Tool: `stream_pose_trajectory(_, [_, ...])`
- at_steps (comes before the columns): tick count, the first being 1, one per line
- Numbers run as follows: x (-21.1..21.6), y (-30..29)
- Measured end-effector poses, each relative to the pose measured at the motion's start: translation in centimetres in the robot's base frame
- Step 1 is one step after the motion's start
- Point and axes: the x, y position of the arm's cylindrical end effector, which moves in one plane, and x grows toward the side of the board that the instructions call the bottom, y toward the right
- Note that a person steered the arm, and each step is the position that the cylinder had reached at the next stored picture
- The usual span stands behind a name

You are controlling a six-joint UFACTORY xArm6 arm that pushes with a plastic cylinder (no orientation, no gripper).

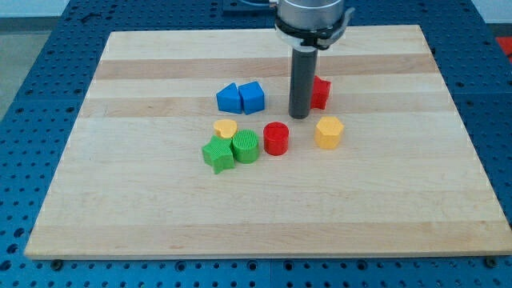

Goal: Move the red star towards the right side of the board

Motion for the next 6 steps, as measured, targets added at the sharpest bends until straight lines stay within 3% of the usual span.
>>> stream_pose_trajectory(2, [-4.4,-1.2])
stream_pose_trajectory(3, [-4.3,-0.4])
stream_pose_trajectory(6, [-2.3,15.8])
